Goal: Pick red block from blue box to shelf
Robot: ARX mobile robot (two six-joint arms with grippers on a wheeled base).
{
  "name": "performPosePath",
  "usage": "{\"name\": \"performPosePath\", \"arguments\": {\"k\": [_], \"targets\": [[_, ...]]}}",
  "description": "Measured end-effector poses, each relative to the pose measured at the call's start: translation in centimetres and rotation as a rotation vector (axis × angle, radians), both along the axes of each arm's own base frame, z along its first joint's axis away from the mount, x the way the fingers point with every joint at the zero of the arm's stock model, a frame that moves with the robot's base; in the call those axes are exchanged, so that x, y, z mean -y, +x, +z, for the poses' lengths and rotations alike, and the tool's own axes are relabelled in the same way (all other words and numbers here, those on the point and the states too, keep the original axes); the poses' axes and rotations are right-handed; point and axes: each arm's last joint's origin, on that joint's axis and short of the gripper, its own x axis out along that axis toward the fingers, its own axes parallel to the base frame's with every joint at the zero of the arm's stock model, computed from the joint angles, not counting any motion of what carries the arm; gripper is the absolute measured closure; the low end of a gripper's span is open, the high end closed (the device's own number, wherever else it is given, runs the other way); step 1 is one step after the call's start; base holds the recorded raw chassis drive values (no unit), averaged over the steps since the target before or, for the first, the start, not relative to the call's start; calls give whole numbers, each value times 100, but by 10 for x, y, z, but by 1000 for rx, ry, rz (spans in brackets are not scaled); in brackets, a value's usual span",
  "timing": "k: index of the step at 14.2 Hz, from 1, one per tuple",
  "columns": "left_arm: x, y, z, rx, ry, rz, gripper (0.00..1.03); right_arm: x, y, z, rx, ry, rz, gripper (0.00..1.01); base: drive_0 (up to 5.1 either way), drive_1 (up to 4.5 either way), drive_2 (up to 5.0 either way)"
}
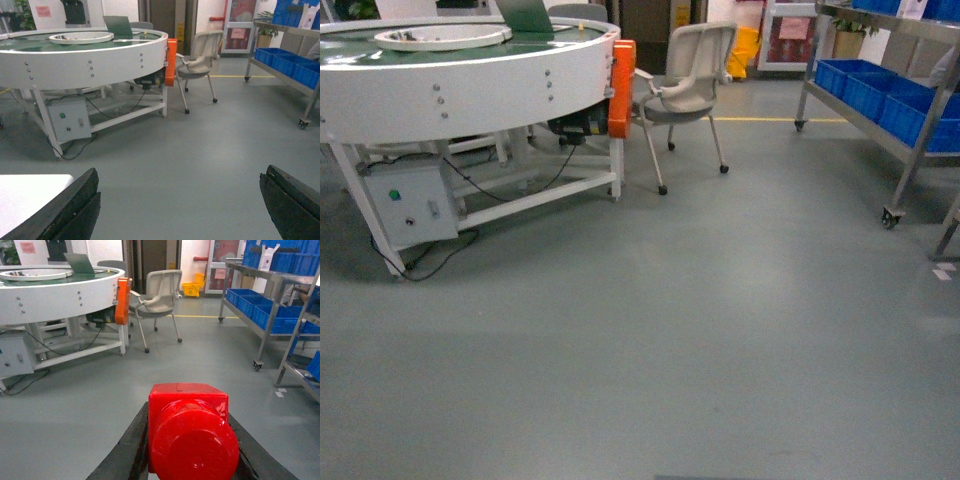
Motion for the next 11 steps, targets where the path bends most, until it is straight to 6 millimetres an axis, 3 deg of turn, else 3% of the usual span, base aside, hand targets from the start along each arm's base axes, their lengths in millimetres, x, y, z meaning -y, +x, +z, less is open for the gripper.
{"name": "performPosePath", "arguments": {"k": [11], "targets": [[0,0,0,-4,0,0,5,0,0,0,-1,0,0,72,-10,411,-432]]}}
